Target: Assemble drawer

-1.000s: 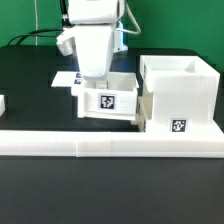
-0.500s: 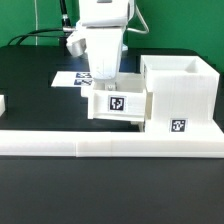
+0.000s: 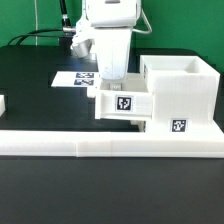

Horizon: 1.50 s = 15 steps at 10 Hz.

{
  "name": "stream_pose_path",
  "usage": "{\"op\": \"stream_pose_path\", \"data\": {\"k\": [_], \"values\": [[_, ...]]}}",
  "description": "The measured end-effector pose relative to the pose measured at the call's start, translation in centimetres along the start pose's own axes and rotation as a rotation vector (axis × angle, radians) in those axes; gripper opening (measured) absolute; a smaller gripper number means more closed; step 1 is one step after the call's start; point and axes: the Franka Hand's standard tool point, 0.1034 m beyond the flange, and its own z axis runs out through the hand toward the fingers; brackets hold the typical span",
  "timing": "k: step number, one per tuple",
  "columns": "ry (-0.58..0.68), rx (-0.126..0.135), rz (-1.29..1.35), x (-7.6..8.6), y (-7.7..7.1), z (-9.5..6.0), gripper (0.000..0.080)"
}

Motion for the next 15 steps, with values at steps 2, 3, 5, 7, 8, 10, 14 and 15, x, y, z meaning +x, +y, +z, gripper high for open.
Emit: {"op": "stream_pose_path", "data": {"k": [2,3,5,7,8,10,14,15], "values": [[0.000,0.000,0.002,-0.1,0.0,0.0,0.0042],[0.000,0.000,0.002,-0.1,0.0,0.0,0.0042],[-0.003,0.001,-0.019,0.1,0.0,0.1,0.0042],[-0.015,-0.001,-0.040,-0.2,0.0,0.2,0.0042],[-0.009,-0.009,-0.023,-0.7,0.1,0.2,0.0042],[-0.006,-0.016,-0.010,-1.0,0.1,0.2,0.0042],[-0.005,-0.014,-0.029,-0.1,0.0,0.2,0.0042],[-0.003,-0.015,-0.017,-0.2,0.0,0.3,0.0042]]}}
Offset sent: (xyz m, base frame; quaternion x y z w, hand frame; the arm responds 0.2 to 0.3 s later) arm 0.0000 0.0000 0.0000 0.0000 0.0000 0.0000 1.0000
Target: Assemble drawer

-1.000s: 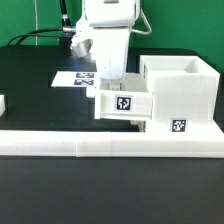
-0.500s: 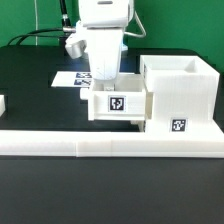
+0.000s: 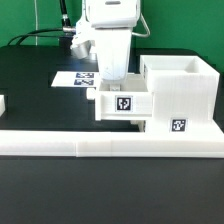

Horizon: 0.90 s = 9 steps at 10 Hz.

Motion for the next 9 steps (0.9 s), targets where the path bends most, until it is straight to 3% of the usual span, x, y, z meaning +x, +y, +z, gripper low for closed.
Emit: {"op": "stream_pose_path", "data": {"k": [1,5,7,9], "values": [[0.008,-0.011,0.043,-0.25,-0.10,0.13,0.0042],[0.008,-0.012,0.046,-0.35,-0.10,0.14,0.0042],[0.004,0.006,0.041,-0.29,-0.22,0.11,0.0042],[0.004,0.005,0.042,-0.33,-0.21,0.12,0.0042]]}}
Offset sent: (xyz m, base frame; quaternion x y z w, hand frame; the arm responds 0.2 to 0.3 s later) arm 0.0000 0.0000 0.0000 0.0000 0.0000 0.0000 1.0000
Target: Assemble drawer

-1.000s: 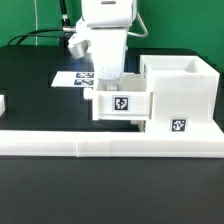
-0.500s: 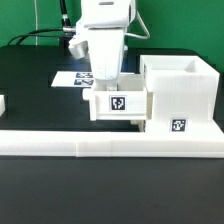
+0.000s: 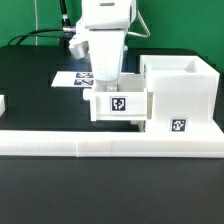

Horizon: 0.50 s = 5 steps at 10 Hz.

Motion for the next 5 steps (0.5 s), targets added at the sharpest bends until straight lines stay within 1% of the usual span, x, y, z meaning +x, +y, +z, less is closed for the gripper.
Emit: {"op": "stream_pose_path", "data": {"k": [2,3,5], "values": [[-0.008,-0.001,-0.048,0.24,-0.01,-0.01,0.0042],[-0.018,0.013,-0.075,0.34,-0.07,-0.04,0.0042],[-0.026,0.009,-0.066,0.01,0.04,-0.06,0.0042]]}}
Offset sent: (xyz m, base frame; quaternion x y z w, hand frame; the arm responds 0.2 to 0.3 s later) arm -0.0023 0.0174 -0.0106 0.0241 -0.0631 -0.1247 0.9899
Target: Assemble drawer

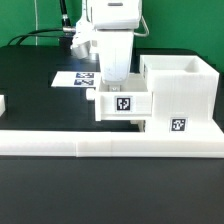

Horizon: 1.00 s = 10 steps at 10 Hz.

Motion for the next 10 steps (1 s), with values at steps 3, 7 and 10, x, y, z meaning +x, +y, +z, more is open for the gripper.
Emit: {"op": "stream_pose_path", "data": {"k": [3,7,10], "values": [[-0.005,-0.001,-0.021,0.3,0.0,0.1,0.0042],[-0.009,-0.002,-0.016,0.0,0.0,0.1,0.0044],[-0.036,-0.037,-0.119,1.1,0.4,-0.1,0.0044]]}}
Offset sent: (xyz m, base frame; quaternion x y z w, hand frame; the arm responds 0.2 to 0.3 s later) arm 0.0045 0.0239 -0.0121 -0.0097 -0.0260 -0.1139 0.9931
